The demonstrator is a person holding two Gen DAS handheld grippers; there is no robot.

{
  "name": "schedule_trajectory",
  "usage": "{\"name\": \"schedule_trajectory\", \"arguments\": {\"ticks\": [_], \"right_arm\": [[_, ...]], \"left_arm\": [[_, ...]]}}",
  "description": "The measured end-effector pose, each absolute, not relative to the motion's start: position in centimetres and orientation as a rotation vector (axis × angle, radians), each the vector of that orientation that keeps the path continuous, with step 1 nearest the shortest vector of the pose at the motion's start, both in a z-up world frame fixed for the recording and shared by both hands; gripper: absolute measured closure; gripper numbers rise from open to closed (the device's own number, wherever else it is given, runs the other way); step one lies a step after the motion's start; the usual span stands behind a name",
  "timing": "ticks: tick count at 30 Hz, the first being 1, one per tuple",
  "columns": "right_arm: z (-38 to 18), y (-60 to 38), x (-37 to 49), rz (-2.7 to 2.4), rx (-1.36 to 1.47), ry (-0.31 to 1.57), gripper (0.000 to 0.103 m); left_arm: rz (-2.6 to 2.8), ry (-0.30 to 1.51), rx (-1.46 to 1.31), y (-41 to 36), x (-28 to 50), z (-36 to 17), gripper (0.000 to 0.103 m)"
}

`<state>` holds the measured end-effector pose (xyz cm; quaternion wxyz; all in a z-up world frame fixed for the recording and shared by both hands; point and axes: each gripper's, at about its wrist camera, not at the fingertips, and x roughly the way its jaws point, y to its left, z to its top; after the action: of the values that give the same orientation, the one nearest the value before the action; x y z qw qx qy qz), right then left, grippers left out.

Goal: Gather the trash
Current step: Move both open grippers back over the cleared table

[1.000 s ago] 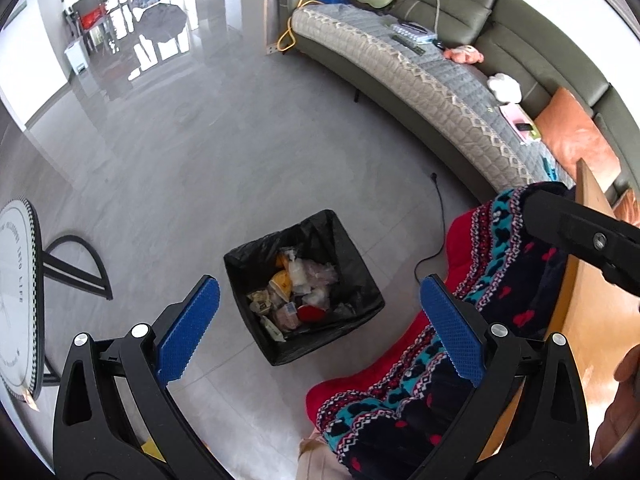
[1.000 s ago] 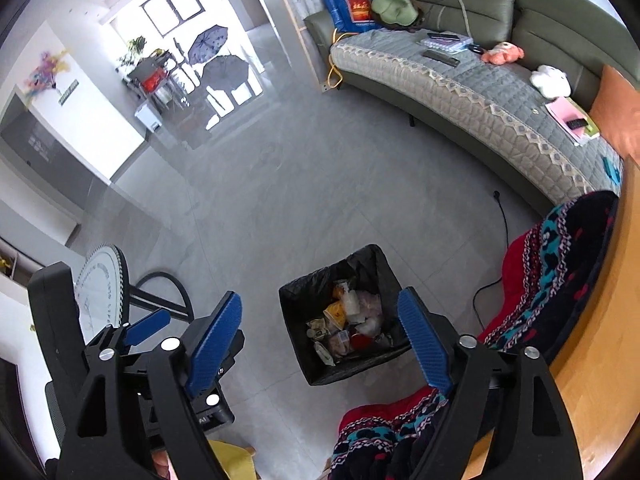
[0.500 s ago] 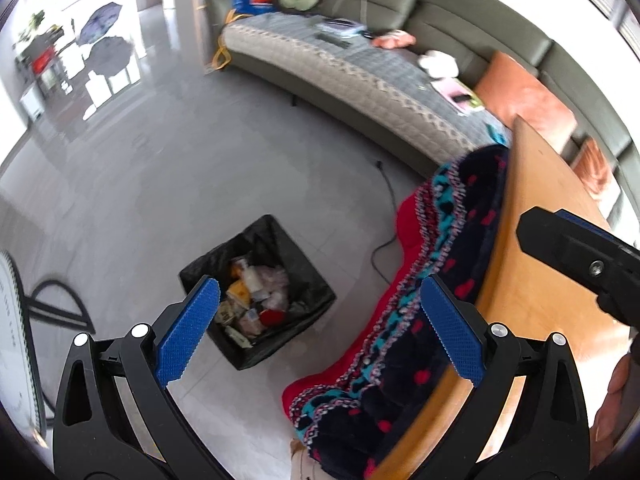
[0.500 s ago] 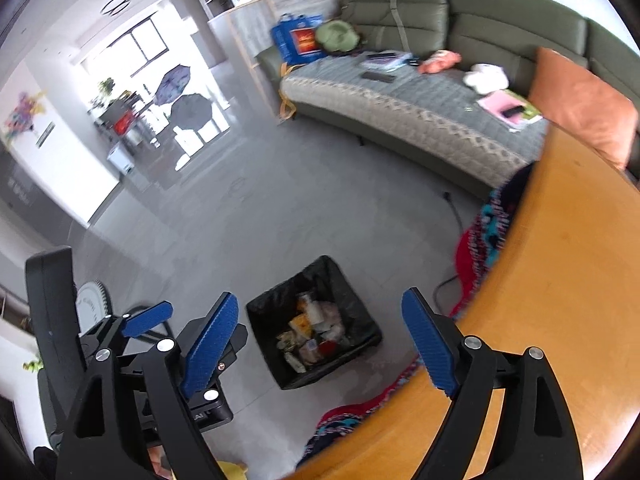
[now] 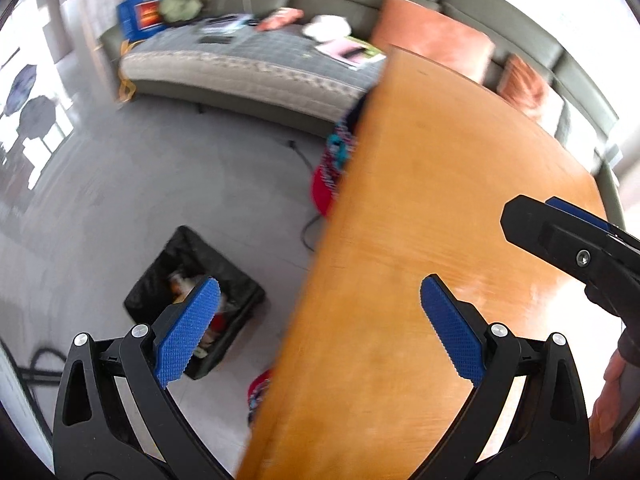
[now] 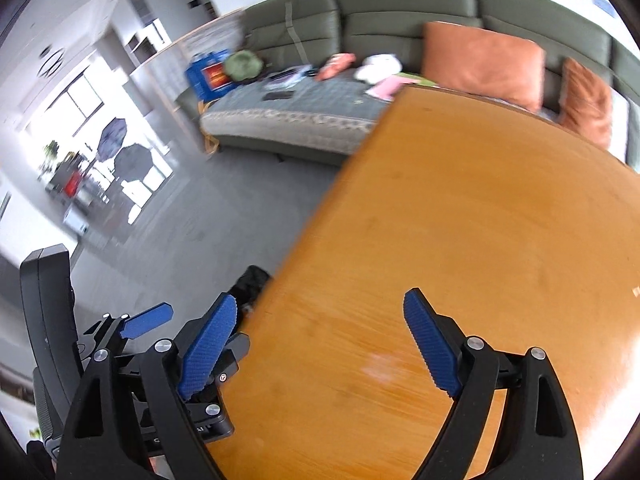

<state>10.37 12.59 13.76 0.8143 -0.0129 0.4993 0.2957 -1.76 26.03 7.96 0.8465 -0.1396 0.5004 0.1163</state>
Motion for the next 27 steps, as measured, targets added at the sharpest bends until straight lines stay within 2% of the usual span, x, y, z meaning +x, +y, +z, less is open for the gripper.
{"name": "schedule_trajectory", "arguments": {"ticks": [15, 27], "right_arm": [[11.0, -3.2, 10.1, 0.412, 0.076, 1.066, 0.017], [5.6, -13.1, 7.3, 0.267, 0.089, 1.040, 0.017]], "left_arm": [[0.036, 1.073, -0.145, 12.1, 2.6, 6.6, 0.006], [-0.009, 1.052, -0.069, 4.7, 2.2, 3.2, 0.006]]}}
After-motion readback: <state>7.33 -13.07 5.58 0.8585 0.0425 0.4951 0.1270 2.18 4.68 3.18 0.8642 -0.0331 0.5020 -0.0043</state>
